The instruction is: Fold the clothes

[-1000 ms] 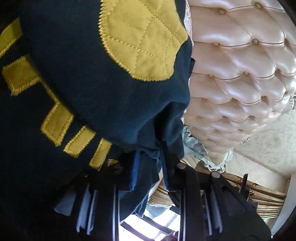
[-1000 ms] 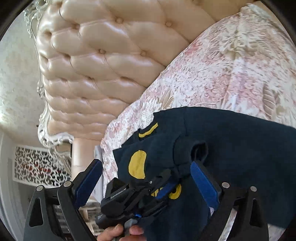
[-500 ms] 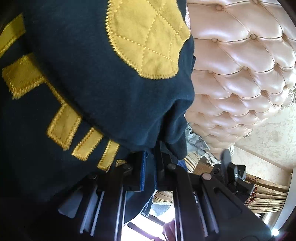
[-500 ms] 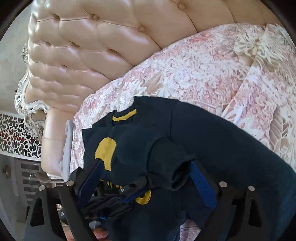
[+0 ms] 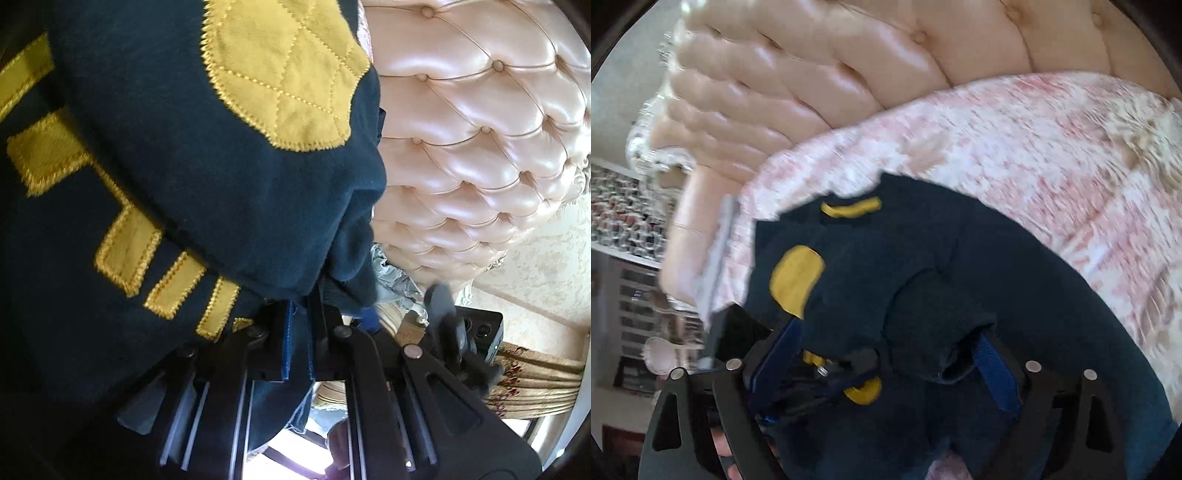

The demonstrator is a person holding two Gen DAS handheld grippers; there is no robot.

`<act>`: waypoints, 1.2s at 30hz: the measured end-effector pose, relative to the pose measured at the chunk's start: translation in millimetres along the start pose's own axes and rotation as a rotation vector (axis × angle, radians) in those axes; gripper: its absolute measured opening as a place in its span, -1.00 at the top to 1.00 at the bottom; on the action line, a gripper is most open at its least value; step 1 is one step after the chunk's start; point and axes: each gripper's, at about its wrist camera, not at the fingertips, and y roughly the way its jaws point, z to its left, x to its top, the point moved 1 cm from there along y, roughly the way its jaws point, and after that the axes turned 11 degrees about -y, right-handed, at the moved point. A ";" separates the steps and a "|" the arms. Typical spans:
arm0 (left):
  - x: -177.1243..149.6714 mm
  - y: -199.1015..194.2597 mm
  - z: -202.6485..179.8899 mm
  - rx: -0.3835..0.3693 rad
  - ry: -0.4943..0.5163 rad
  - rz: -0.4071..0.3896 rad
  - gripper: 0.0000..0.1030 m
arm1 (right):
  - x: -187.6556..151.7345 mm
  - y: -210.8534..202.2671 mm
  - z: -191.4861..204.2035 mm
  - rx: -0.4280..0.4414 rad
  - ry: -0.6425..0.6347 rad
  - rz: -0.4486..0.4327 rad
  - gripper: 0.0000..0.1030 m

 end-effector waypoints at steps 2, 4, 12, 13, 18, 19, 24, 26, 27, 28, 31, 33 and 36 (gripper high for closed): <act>-0.5 -1.0 -1.9 0.007 0.029 -0.010 0.81 | 0.4 -5.3 -9.9 0.095 0.021 -0.070 0.31; -1.6 -2.3 -5.1 0.020 0.063 -0.019 0.81 | 0.4 -9.1 -20.1 0.170 0.041 -0.131 0.75; -8.9 -7.3 -22.9 0.093 0.245 -0.051 0.82 | -22.6 -11.7 -54.2 0.074 0.247 -0.204 0.92; -8.0 -8.5 -22.0 0.080 0.225 -0.044 0.82 | -25.8 -14.0 -54.4 0.044 0.263 -0.202 0.92; -12.3 -21.6 -37.5 0.021 0.221 -0.005 0.73 | -35.2 -12.5 -67.4 0.086 0.327 -0.199 0.91; -11.5 -20.1 -39.2 0.027 0.223 -0.001 0.72 | -35.9 -11.9 -69.0 0.108 0.337 -0.204 0.91; -7.7 -13.0 -47.7 0.059 0.230 0.015 -0.38 | -35.2 -18.0 -63.3 0.181 0.332 -0.216 0.81; -6.1 -10.1 -51.1 0.071 0.233 0.021 -0.38 | -34.4 -23.0 -56.6 0.187 0.305 -0.219 0.79; -5.4 -8.7 -52.8 0.077 0.234 0.024 -0.37 | -34.6 -23.8 -54.6 0.191 0.292 -0.217 0.76; -4.7 -7.1 -54.5 0.084 0.235 0.028 -0.35 | -35.3 -24.3 -53.4 0.196 0.285 -0.216 0.70; -6.1 5.2 -59.5 0.112 0.242 0.050 -0.10 | -40.0 -25.8 -55.9 0.206 0.295 -0.213 0.30; -4.2 13.7 -55.6 0.142 0.236 0.049 0.28 | -42.6 -29.8 -58.7 0.219 0.307 -0.224 -0.07; -2.9 8.9 -52.1 0.138 0.224 0.047 0.64 | -43.6 -35.2 -59.5 0.256 0.296 -0.258 -0.27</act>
